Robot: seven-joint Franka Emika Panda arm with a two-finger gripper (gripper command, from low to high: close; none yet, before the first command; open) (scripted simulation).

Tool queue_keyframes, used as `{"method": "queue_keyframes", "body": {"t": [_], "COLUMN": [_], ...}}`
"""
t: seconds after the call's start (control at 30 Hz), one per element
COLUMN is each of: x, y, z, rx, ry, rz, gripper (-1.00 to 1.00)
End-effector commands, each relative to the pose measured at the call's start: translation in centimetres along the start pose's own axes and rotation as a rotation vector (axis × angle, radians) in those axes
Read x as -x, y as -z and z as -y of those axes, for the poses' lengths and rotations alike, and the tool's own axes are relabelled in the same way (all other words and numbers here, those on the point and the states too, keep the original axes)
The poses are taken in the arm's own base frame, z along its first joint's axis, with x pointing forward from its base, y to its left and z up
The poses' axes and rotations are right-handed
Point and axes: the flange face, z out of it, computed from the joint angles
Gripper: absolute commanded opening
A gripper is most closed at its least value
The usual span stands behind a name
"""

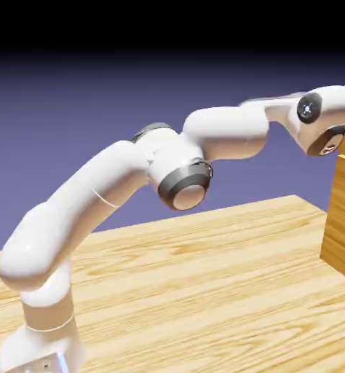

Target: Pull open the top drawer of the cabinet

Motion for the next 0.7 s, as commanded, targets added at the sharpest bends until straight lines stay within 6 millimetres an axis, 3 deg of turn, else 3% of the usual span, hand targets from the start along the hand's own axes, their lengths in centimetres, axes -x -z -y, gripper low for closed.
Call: {"method": "queue_keyframes", "body": {"t": [0.0, 0.67], "x": [-0.14, -0.36], "y": [0.06, 1.05], "z": [0.12, -0.64], "rx": [-0.001, 0.014], "ry": [0.001, 0.006], "rz": [-0.002, -0.02], "gripper": [-1.0, -1.0]}}
